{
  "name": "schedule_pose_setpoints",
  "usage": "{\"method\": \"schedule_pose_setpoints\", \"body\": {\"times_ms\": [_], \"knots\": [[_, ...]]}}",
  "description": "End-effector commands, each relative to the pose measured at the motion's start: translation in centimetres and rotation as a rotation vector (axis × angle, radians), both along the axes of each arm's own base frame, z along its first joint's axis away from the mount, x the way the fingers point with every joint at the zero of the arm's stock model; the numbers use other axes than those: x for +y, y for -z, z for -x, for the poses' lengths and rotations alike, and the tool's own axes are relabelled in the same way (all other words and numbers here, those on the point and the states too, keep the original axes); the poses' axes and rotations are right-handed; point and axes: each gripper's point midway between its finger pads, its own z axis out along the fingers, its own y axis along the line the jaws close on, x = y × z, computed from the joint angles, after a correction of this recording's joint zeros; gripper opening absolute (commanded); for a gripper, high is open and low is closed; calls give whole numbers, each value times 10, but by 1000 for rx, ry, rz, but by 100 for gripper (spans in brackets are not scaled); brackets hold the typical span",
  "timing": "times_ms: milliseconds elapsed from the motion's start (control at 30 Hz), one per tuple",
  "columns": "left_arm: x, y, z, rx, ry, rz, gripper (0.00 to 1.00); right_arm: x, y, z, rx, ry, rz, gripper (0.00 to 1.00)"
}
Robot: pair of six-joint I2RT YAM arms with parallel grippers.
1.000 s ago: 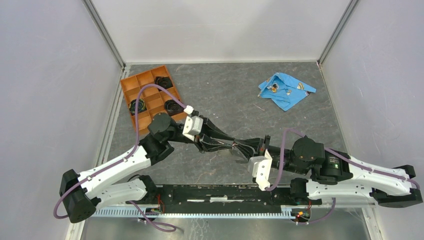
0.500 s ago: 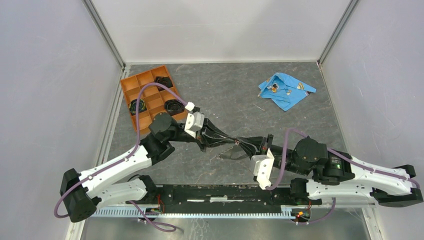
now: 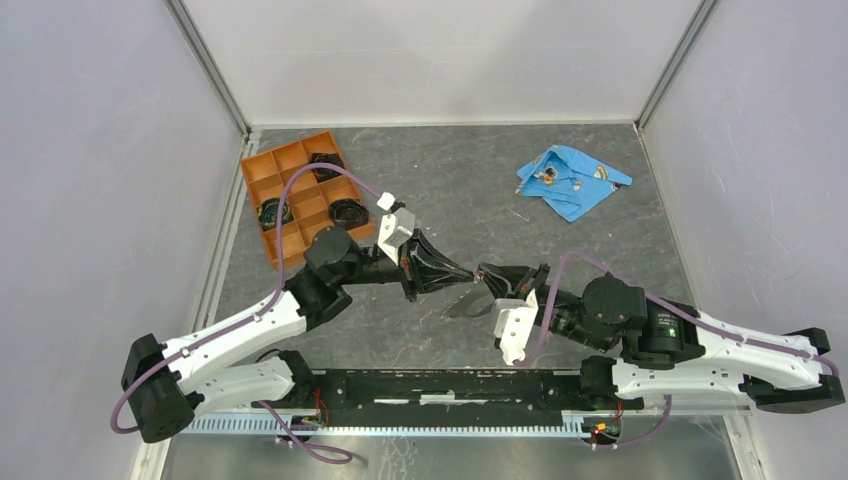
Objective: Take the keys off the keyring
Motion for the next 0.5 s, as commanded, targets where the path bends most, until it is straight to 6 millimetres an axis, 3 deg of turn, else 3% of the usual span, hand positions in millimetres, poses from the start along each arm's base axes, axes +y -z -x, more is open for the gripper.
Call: {"method": "schedule_pose_setpoints", "body": {"times_ms": [0, 333, 467], "knots": [[5, -19, 2, 58, -18, 92, 2, -6, -12, -4, -4, 37, -35, 1], [5, -18, 0, 64, -23, 97, 2, -7, -8, -6, -4, 53, -8, 1], [2, -15, 1, 5, -13, 90, 4, -2, -15, -1, -5, 17, -35, 1]]}}
